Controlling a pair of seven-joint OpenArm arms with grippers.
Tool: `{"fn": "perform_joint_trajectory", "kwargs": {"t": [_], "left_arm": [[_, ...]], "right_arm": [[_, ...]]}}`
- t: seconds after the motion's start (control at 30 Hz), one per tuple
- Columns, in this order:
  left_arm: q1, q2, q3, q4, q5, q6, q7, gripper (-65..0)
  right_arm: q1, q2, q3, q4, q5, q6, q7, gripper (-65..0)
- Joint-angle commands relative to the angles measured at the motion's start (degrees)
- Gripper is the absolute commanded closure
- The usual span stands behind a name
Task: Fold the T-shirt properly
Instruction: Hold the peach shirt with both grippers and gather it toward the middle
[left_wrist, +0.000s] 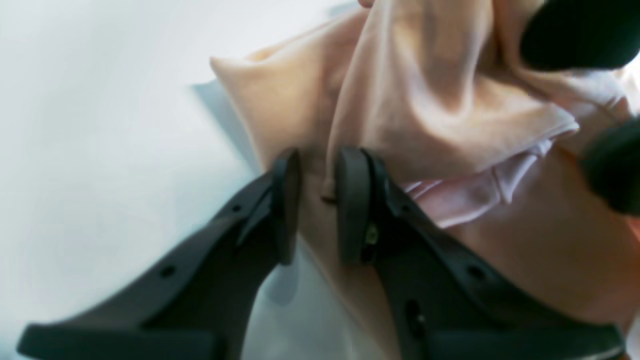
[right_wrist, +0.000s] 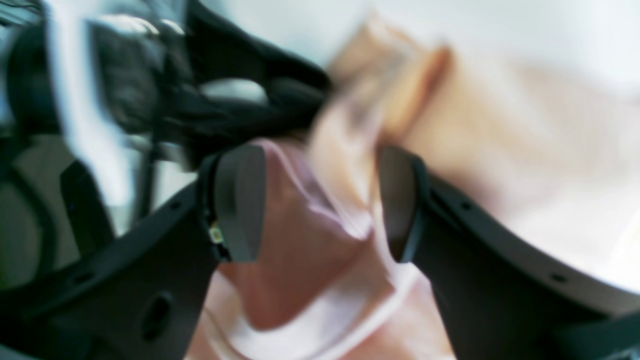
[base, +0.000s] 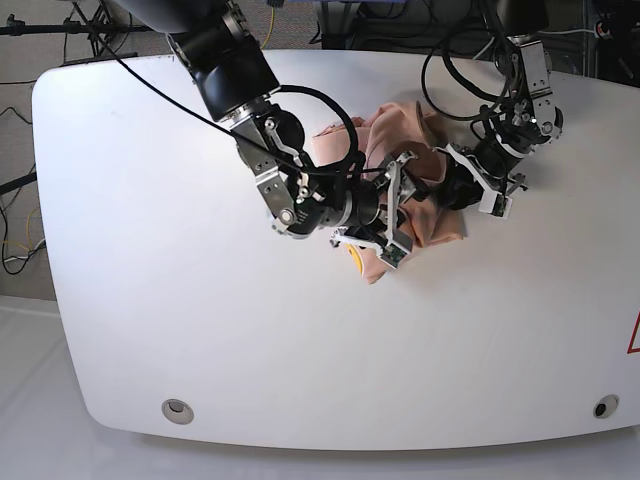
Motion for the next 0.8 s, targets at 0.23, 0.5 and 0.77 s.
{"fn": "perform_joint_trajectory", "kwargs": {"t": [0.23, 0.5, 0.77], "left_arm": [[0.3, -0.3, -0.1, 0.5, 2.8, 0.5, 3.8, -12.1], [0.6, -0.3, -0.2, 4.6, 2.7, 0.5, 3.8, -12.2], [0.4, -0.3, -0.2, 6.4, 2.6, 0.5, 3.8, -12.2]], "right_arm": [[1.4, 0.5, 0.2, 1.0, 1.3, 0.0, 1.2, -34.9], [1.2, 1.4, 0.0, 0.6, 1.3, -0.1, 1.2, -34.9], [0.4, 1.3, 0.0, -1.1, 1.3, -0.1, 1.1, -34.4]]}}
